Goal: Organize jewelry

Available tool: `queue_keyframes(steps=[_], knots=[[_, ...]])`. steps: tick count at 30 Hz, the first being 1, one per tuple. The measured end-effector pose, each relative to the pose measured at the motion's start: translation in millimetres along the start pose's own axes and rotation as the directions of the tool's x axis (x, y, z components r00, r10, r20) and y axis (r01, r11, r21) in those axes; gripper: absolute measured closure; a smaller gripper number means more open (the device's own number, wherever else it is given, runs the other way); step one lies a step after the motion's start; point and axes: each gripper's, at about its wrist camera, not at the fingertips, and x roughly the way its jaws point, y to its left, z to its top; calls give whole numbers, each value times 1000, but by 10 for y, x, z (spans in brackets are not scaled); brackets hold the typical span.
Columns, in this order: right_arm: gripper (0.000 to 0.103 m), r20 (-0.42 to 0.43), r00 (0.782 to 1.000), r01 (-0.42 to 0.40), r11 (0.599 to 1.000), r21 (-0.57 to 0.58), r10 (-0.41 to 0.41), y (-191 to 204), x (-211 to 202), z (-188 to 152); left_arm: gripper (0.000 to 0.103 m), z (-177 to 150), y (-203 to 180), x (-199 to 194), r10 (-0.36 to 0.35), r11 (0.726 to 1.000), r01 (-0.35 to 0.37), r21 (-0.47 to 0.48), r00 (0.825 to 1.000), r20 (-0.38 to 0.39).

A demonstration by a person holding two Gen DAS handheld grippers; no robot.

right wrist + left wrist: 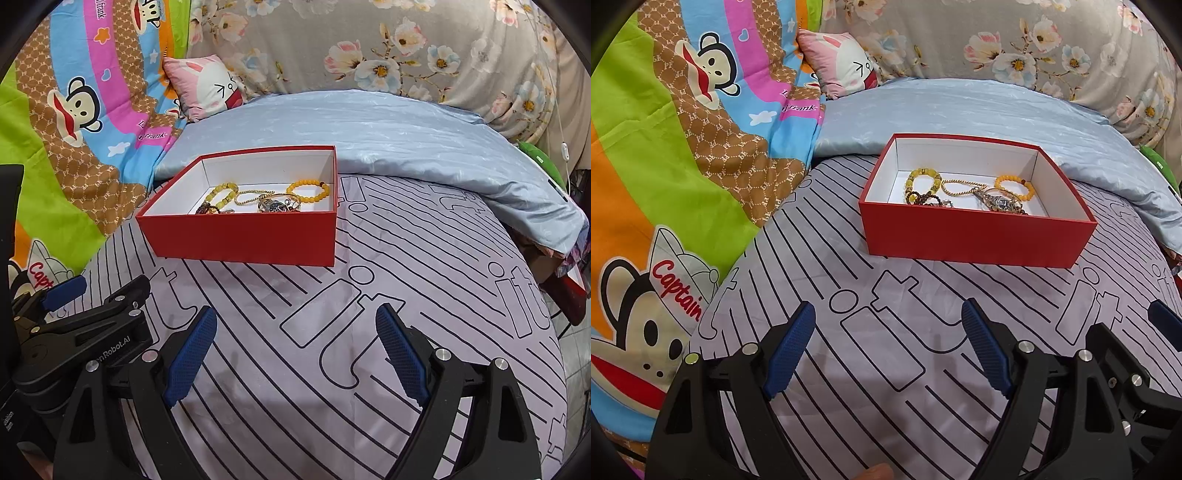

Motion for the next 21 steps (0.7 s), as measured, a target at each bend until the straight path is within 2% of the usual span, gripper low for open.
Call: queue_keyframes(steps=[21], knots=[[19, 2, 1000, 0, 1000, 0, 0, 5, -3, 5, 26, 22, 10, -4, 3, 1000, -3, 4, 1000, 3]])
